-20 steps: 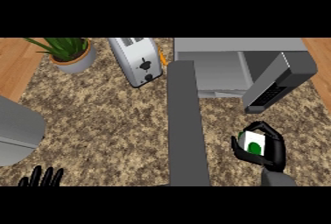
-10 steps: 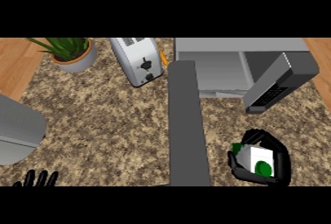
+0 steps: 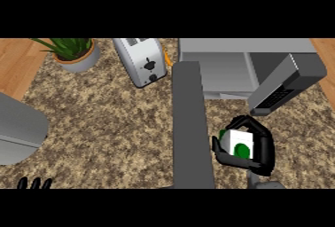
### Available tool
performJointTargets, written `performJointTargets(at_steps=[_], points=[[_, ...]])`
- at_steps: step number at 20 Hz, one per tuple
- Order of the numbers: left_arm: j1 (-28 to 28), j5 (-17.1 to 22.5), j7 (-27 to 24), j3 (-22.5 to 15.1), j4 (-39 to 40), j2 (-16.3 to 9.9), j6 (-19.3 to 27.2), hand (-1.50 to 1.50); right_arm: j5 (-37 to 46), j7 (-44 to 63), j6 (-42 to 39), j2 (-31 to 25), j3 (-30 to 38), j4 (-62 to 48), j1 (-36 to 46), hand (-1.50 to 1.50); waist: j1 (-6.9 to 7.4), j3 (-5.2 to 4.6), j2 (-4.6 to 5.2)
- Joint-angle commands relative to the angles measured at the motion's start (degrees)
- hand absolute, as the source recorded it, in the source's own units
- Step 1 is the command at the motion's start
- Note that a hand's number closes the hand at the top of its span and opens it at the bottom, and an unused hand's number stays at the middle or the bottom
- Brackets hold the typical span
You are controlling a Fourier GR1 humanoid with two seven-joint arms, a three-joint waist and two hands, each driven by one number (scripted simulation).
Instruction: Pick up the milk, place it into the microwave and close the microwave
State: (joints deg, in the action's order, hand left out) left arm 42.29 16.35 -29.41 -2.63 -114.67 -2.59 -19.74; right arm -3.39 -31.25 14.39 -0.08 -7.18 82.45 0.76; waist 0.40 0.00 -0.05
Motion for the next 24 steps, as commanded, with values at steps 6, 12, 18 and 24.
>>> performJointTargets(at_steps=[6,12,18,24], points=[[0.82,-0.75,1.55,0.1,-2.19,0.78,1.14,-1.5,3.35,3.58,8.7,0.08,0.74,-17.1,17.65,1.5,0.62,0.02,0.13],[-0.25,-0.23,-1.11,2.18,2.99,-0.91,-2.55,-1.5,-1.13,-3.11,11.56,0.07,4.86,-36.33,27.25,1.5,1.0,0.05,0.28],[-3.0,2.06,2.48,3.97,0.86,-1.62,-1.63,-1.5,-2.93,-7.7,11.74,0.01,12.23,-53.33,39.1,1.5,1.81,0.09,0.65],[-3.47,2.41,1.85,4.09,2.67,-1.86,-3.2,-1.5,-0.73,-10.45,13.36,-5.34,14.43,-64.93,44.14,1.5,2.66,0.12,1.12]])
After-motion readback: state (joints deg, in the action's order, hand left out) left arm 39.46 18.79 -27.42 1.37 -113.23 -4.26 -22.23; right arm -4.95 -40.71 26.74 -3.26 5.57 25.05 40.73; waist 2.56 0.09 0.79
